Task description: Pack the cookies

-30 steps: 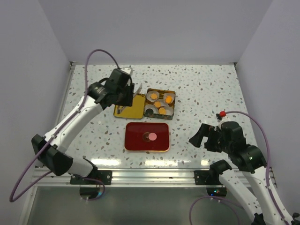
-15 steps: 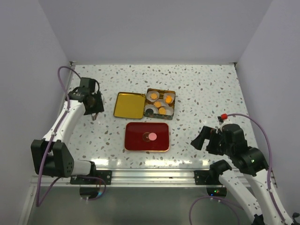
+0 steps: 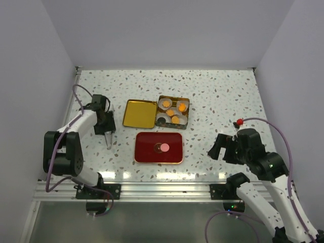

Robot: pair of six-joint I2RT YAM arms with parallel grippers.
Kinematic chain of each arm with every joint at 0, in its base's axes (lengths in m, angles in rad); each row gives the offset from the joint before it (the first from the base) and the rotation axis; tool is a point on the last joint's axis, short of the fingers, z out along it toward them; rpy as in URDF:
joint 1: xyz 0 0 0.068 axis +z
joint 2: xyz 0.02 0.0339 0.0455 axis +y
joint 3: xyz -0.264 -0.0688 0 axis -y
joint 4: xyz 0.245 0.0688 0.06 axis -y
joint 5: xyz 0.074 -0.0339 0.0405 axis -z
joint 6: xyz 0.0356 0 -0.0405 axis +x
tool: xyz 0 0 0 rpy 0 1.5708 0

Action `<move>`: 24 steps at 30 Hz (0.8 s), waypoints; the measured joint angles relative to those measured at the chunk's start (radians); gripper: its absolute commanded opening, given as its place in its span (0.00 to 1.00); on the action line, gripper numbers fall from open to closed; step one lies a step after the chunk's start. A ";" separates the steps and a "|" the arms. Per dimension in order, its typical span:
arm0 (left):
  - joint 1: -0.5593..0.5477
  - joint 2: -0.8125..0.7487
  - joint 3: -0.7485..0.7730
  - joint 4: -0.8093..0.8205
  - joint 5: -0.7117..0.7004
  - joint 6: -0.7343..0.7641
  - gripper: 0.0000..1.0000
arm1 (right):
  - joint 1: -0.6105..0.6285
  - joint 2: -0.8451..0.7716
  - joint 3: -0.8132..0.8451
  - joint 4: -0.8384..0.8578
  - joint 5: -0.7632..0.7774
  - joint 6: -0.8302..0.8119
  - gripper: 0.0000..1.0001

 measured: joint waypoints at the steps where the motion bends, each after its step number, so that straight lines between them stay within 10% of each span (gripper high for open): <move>1: 0.002 0.018 -0.008 0.006 0.010 0.000 0.59 | 0.000 0.016 0.004 0.002 0.002 -0.004 0.99; 13: 0.002 0.118 -0.001 0.038 0.080 0.010 0.70 | 0.000 0.117 0.017 0.031 0.002 -0.035 0.99; 17: 0.002 0.117 0.008 0.034 0.091 0.019 1.00 | 0.000 0.119 0.017 0.040 0.002 -0.038 0.99; 24: 0.003 0.108 0.057 -0.011 0.063 0.017 1.00 | 0.000 0.158 0.017 0.064 0.000 -0.042 0.99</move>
